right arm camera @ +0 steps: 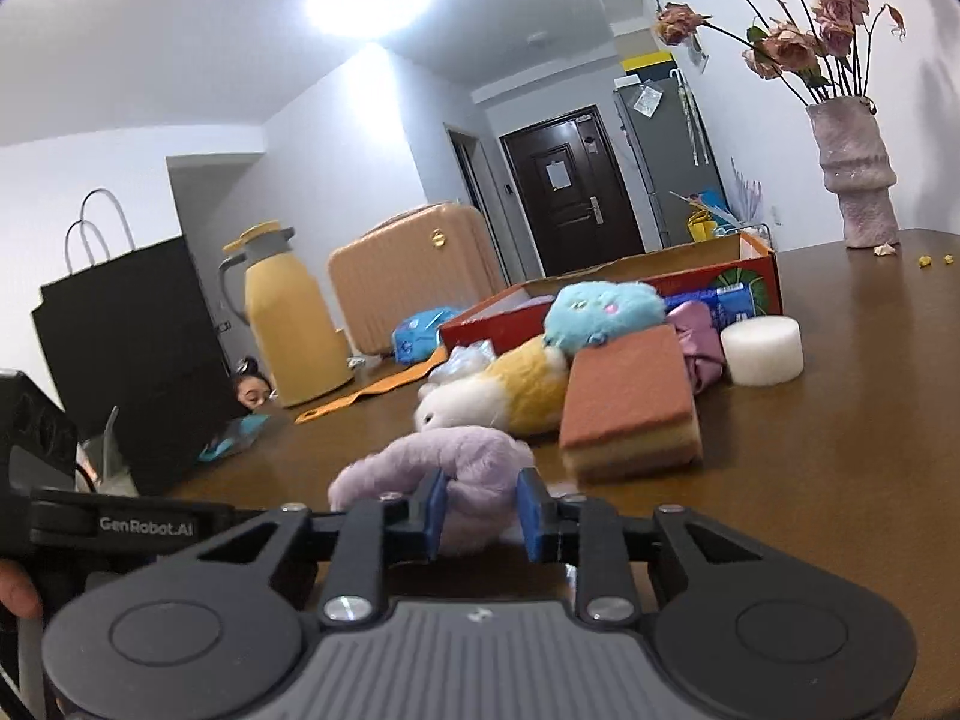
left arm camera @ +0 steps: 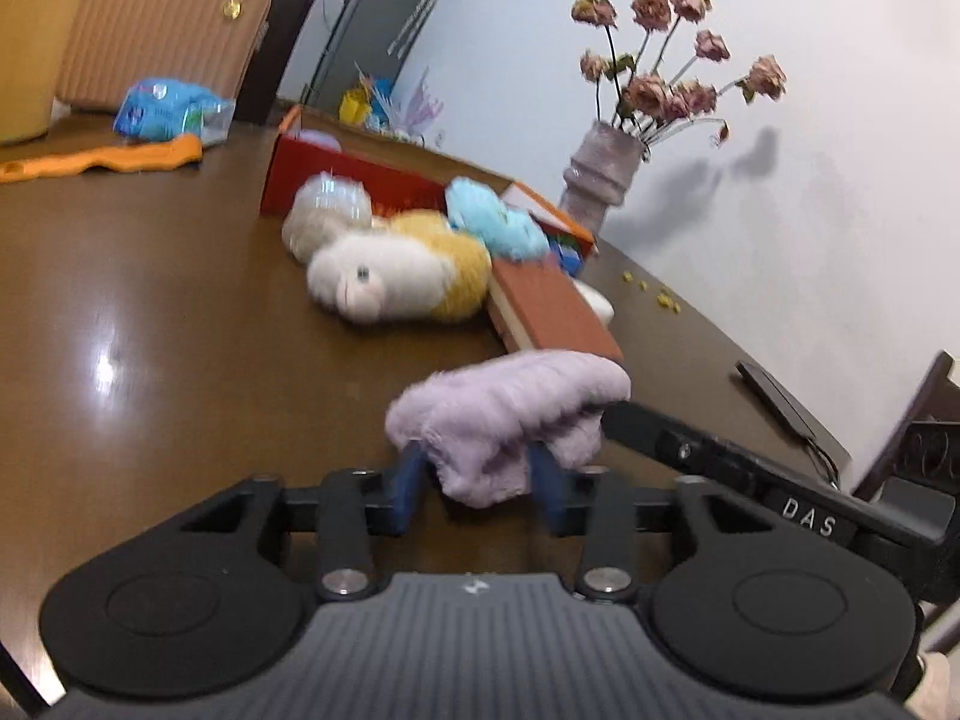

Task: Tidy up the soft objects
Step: 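Grasp the pink rolled towel with both grippers and lift it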

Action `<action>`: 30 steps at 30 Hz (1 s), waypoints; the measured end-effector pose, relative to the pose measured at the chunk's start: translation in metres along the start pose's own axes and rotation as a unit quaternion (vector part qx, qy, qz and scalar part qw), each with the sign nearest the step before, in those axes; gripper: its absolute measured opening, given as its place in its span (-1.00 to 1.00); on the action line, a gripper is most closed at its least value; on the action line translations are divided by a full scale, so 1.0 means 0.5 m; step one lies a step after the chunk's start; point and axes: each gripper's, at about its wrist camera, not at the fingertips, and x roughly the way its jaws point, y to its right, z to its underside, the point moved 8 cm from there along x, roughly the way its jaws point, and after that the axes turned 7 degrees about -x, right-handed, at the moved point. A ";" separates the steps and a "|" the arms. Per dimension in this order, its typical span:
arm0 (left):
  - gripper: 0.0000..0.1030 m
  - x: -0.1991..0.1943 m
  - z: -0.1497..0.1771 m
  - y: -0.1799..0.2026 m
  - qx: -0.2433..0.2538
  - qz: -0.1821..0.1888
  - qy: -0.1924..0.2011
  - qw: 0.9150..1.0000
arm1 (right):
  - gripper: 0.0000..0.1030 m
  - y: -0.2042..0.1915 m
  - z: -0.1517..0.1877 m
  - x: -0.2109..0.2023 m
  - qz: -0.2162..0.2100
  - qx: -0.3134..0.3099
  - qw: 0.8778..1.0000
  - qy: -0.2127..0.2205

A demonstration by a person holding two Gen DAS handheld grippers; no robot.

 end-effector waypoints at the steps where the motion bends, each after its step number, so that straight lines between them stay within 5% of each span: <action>1: 0.16 -0.012 0.004 -0.002 -0.004 0.002 0.004 1.000 | -0.46 -0.006 0.005 -0.011 0.003 -0.002 1.000 0.003; 5: 0.43 -0.054 -0.008 -0.010 -0.017 0.006 0.042 0.999 | -0.23 -0.007 -0.004 -0.045 0.012 0.005 1.000 0.020; 13: 0.42 0.006 -0.039 0.016 -0.039 0.020 0.041 0.998 | -0.20 0.005 -0.004 0.015 0.042 0.018 0.999 -0.009; 18: -0.10 0.046 -0.015 0.029 -0.015 0.005 0.019 1.000 | -0.22 0.011 0.020 0.031 0.041 0.038 0.998 -0.026; 25: -0.42 0.045 -0.011 0.021 -0.016 0.011 0.015 1.000 | -0.38 0.014 0.025 0.031 0.031 0.048 0.998 -0.026; 30: -0.61 0.032 -0.070 0.060 0.001 0.055 0.026 0.998 | -0.47 0.006 -0.019 0.021 0.021 0.027 0.999 -0.016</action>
